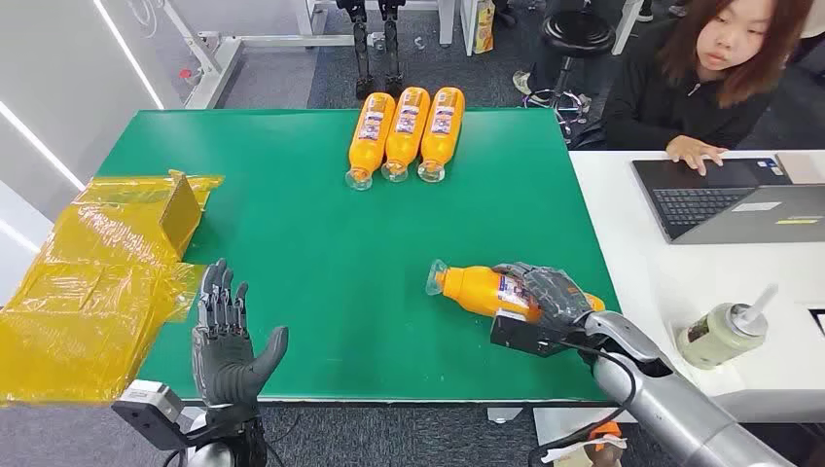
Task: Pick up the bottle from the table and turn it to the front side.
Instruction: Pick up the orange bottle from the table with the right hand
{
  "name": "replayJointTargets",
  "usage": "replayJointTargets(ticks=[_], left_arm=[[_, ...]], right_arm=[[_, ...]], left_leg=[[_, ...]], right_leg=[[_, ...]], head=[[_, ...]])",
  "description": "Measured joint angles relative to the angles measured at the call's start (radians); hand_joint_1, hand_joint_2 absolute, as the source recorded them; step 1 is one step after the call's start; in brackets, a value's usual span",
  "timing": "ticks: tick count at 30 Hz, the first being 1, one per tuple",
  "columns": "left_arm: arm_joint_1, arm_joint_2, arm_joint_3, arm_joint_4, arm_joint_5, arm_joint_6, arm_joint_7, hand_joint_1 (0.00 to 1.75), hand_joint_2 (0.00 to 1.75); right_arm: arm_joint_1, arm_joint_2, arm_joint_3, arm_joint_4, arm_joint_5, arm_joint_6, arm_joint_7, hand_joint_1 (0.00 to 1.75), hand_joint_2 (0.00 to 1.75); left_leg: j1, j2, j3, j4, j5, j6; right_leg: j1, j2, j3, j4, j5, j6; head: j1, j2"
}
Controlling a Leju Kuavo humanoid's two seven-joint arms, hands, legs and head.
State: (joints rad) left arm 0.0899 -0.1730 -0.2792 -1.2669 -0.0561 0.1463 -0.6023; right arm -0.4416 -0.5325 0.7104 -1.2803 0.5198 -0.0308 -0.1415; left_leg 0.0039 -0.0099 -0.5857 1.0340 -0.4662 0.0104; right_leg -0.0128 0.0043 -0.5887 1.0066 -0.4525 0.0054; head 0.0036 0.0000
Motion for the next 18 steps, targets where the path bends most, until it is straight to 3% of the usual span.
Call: replayJointTargets(ticks=[8,13,18], left_arm=[[0.007,-0.004,-0.002,0.000,0.014,-0.023,0.002,0.00,1.75],[-0.001,-0.012,-0.025,0.013,0.254,-0.274,0.044,0.00,1.75],[-0.018,-0.015,-0.058,0.039,0.402,-0.408,0.083,0.00,1.75]], right_arm=[[0.127,-0.022,-0.155,-0.232,0.034,-0.030,-0.049,1.75,1.75],[0.147,0.030,-0.172,-0.267,0.085,-0.041,-0.093,1.75,1.75],[0.158,0.100,-0.158,-0.255,0.086,-0.058,-0.122,1.75,1.75]], left_leg=[[0.000,0.000,-0.004,-0.001,-0.001,0.000],[0.000,0.000,-0.004,-0.001,-0.001,0.000],[0.000,0.000,-0.004,-0.001,0.000,-0.001]], right_leg=[[0.000,0.000,-0.003,0.000,-0.002,-0.001],[0.000,0.000,-0.004,0.000,-0.002,-0.001],[0.000,0.000,-0.004,0.001,-0.001,-0.001]], head=[[0.000,0.000],[0.000,0.000],[0.000,0.000]])
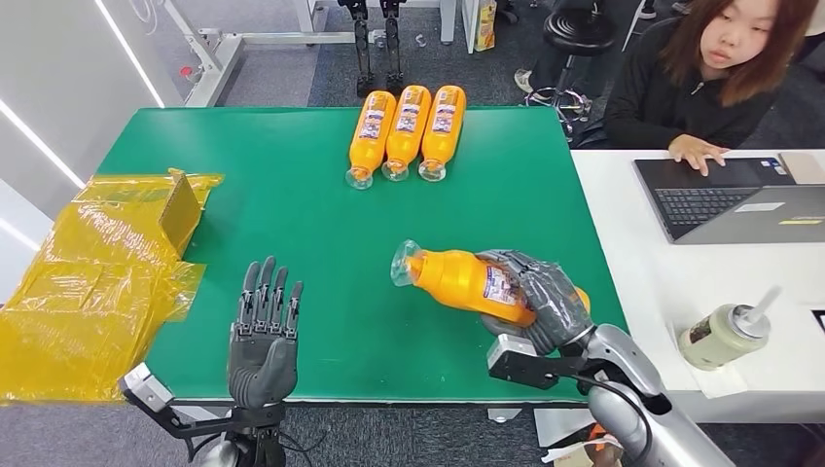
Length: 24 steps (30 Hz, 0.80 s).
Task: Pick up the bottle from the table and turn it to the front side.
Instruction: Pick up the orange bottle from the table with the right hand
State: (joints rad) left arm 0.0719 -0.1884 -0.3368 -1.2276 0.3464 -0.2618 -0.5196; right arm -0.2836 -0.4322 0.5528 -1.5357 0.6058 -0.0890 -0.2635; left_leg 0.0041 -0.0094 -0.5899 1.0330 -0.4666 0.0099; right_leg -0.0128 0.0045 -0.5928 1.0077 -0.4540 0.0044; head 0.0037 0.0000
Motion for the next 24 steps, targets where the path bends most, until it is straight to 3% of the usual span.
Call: replayJointTargets(ticks=[6,16,24], left_arm=[[-0.023,-0.001,-0.045,0.029,0.073,-0.072,0.036,0.00,1.75],[-0.078,-0.010,-0.093,0.061,0.073,-0.057,0.052,0.00,1.75],[-0.091,-0.011,-0.094,0.074,0.077,-0.034,0.047,0.00,1.75]], right_arm=[[-0.001,0.112,0.032,0.029,-0.029,-0.004,-0.030,1.75,1.75],[-0.015,0.311,0.076,0.097,-0.081,-0.029,-0.045,1.75,1.75],[-0.018,0.401,0.132,0.222,-0.170,-0.025,-0.126,1.75,1.75]], left_leg=[[0.000,0.000,0.000,0.000,0.000,0.000],[0.001,0.000,-0.001,0.000,0.000,0.000],[0.001,0.000,-0.001,0.000,0.000,0.000]], right_leg=[[0.000,0.000,-0.001,0.001,0.000,0.000],[0.000,0.000,-0.001,0.001,0.000,0.000],[0.000,0.000,-0.001,0.001,0.000,0.000]], head=[[0.000,0.000],[0.000,0.000],[0.000,0.000]])
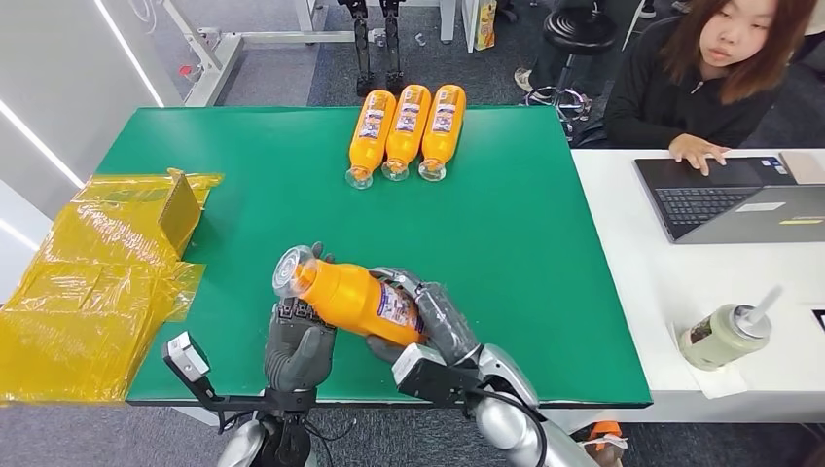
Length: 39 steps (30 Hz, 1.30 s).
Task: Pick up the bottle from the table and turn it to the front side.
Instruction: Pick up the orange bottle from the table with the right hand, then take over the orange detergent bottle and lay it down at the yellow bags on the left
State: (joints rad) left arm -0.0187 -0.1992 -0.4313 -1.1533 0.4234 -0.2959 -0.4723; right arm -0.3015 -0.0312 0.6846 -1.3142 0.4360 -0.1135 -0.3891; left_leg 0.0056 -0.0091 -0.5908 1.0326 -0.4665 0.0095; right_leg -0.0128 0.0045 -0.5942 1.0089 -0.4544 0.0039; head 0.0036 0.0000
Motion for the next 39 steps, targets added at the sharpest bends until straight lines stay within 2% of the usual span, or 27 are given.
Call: replayJointTargets(ticks=[8,9,12,13,24,25,26,29,30,39], left_arm=[[0.020,0.006,0.005,-0.011,0.001,0.032,0.002,0.00,1.75],[0.024,0.006,0.007,-0.013,0.001,0.035,0.003,0.12,1.75],[0.033,0.010,0.011,-0.019,0.001,0.044,0.003,1.43,1.75],[0.035,0.011,0.012,-0.020,0.001,0.047,0.003,1.75,1.75],[0.038,0.020,0.033,-0.024,-0.002,0.057,-0.001,1.75,1.75],[0.039,0.020,0.035,-0.024,-0.002,0.058,-0.001,1.75,1.75],[0.040,0.020,0.037,-0.025,-0.002,0.058,-0.001,1.75,1.75],[0.044,0.021,0.040,-0.029,-0.002,0.060,-0.001,1.75,1.75],[0.045,0.021,0.041,-0.031,-0.002,0.061,-0.001,1.75,1.75],[0.053,0.022,0.043,-0.044,0.003,0.065,-0.001,1.75,1.75]], right_arm=[[0.005,0.053,0.046,0.053,-0.039,0.044,-0.006,1.75,1.75],[0.005,0.059,0.049,0.058,-0.039,0.048,-0.004,1.75,1.75],[0.003,0.076,0.058,0.074,-0.038,0.058,0.002,1.75,1.75],[0.002,0.081,0.060,0.079,-0.038,0.059,0.002,1.75,1.75],[-0.011,0.102,0.064,0.106,-0.036,0.082,0.003,1.75,1.75],[-0.012,0.104,0.064,0.108,-0.035,0.084,0.003,1.70,1.75],[-0.012,0.106,0.064,0.109,-0.034,0.086,0.003,1.53,1.75],[-0.017,0.108,0.064,0.115,-0.026,0.093,0.002,0.28,1.75],[-0.019,0.109,0.066,0.116,-0.022,0.098,0.002,0.01,1.75],[-0.023,0.110,0.085,0.123,0.001,0.083,0.003,0.00,1.75]], left_leg=[[0.000,0.000,-0.001,0.000,0.000,0.000],[0.000,0.000,-0.001,0.000,0.000,0.000],[0.000,0.000,-0.001,0.000,0.000,0.000],[0.000,0.000,-0.001,0.000,0.000,0.000],[0.000,0.000,-0.001,0.000,0.000,0.000],[0.000,0.000,-0.001,0.000,0.000,0.000],[0.000,0.000,-0.001,0.000,0.000,0.000],[0.000,0.000,-0.001,0.000,0.000,0.000],[0.000,0.000,-0.001,0.000,0.000,0.000],[0.000,0.000,-0.001,0.000,0.000,0.000]], right_leg=[[0.000,0.000,-0.001,0.000,0.000,0.000],[0.000,0.000,-0.001,0.000,0.000,0.000],[0.000,0.000,-0.001,0.000,0.000,0.000],[0.000,0.000,-0.001,0.000,0.000,0.000],[0.000,0.000,-0.001,0.000,0.000,0.000],[0.000,0.000,-0.001,0.000,0.000,0.000],[0.000,0.000,-0.001,0.000,0.000,0.000],[0.000,0.000,-0.001,0.000,0.000,0.000],[0.000,0.000,-0.001,0.000,0.000,0.000],[0.000,0.000,-0.001,0.000,0.000,0.000]], head=[[0.000,0.000],[0.000,0.000],[0.000,0.000],[0.000,0.000],[0.000,0.000],[0.000,0.000],[0.000,0.000],[0.000,0.000],[0.000,0.000],[0.000,0.000]])
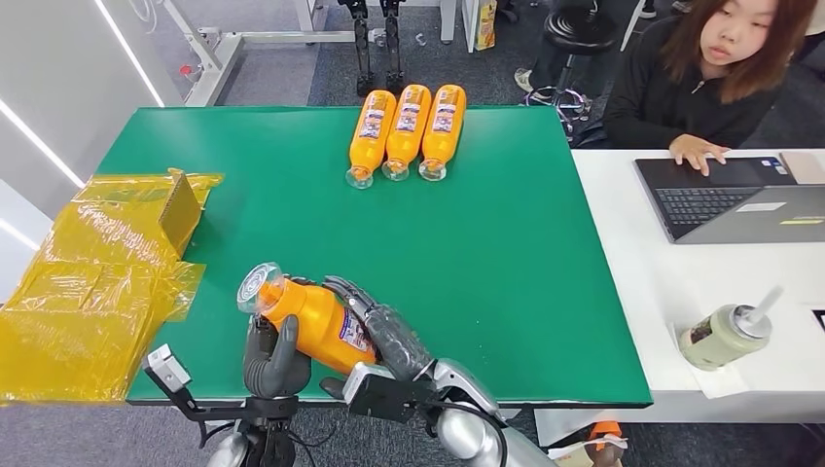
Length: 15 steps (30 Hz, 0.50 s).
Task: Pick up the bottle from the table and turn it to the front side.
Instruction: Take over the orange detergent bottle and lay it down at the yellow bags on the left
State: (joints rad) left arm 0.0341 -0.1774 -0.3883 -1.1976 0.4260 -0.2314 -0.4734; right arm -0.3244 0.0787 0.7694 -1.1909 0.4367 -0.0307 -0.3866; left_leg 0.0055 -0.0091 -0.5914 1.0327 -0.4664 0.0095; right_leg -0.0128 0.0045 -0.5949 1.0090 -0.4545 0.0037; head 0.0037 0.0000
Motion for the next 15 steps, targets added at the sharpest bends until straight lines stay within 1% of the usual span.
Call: replayJointTargets(ticks=[6,8,9,11,12,13,14,15], left_arm=[[0.002,-0.001,0.000,-0.007,0.007,0.003,0.000,1.75,1.75],[0.004,-0.001,0.000,-0.009,0.009,0.004,0.000,1.75,1.75],[0.004,-0.001,0.000,-0.009,0.010,0.004,0.000,1.75,1.75],[0.005,-0.001,0.000,-0.009,0.013,0.006,0.001,1.75,1.75],[0.005,-0.001,0.000,-0.009,0.014,0.007,0.001,1.75,1.75],[0.005,-0.001,0.000,-0.009,0.015,0.008,0.001,1.75,1.75],[0.004,-0.001,0.000,-0.009,0.015,0.009,0.001,1.75,1.75],[0.004,0.000,0.000,-0.009,0.015,0.010,0.001,1.75,1.75]], right_arm=[[0.005,0.001,-0.008,-0.055,-0.001,-0.103,-0.024,0.00,1.75],[0.021,0.001,-0.021,-0.089,-0.022,-0.162,-0.071,0.00,1.75],[0.038,0.001,-0.033,-0.115,-0.044,-0.225,-0.119,0.00,1.75],[0.078,0.000,-0.060,-0.176,-0.094,-0.397,-0.229,0.00,1.75],[0.095,-0.001,-0.071,-0.207,-0.118,-0.482,-0.266,0.00,1.75],[0.110,-0.003,-0.078,-0.238,-0.140,-0.550,-0.289,0.00,1.75],[0.124,-0.006,-0.083,-0.270,-0.160,-0.597,-0.301,0.00,1.75],[0.138,-0.008,-0.086,-0.300,-0.174,-0.623,-0.307,0.00,1.75]], left_leg=[[0.000,0.000,0.000,0.000,0.000,0.000],[0.000,0.000,0.000,0.000,0.000,0.000],[0.000,-0.001,0.000,0.000,0.000,0.000],[0.000,-0.001,-0.001,0.000,0.000,0.000],[0.000,-0.001,-0.001,0.000,0.000,0.000],[0.000,0.000,-0.001,0.000,0.000,0.000],[0.000,0.001,-0.001,0.000,0.000,0.000],[0.000,0.002,-0.001,0.000,-0.001,0.000]], right_leg=[[0.000,0.000,0.000,0.000,0.000,0.000],[0.000,0.000,-0.001,0.000,0.000,0.000],[0.000,-0.001,-0.001,0.000,0.000,0.000],[0.000,-0.001,-0.001,0.000,0.000,0.000],[0.000,0.000,-0.001,0.000,0.000,0.000],[0.000,0.001,-0.002,0.000,0.000,0.000],[0.000,0.001,-0.002,0.000,0.000,0.000],[0.000,0.002,-0.002,0.000,0.000,0.000]], head=[[0.000,0.000],[0.000,0.000],[0.000,0.000],[0.000,0.000],[0.000,0.000],[0.000,0.000],[0.000,0.000],[0.000,0.000]])
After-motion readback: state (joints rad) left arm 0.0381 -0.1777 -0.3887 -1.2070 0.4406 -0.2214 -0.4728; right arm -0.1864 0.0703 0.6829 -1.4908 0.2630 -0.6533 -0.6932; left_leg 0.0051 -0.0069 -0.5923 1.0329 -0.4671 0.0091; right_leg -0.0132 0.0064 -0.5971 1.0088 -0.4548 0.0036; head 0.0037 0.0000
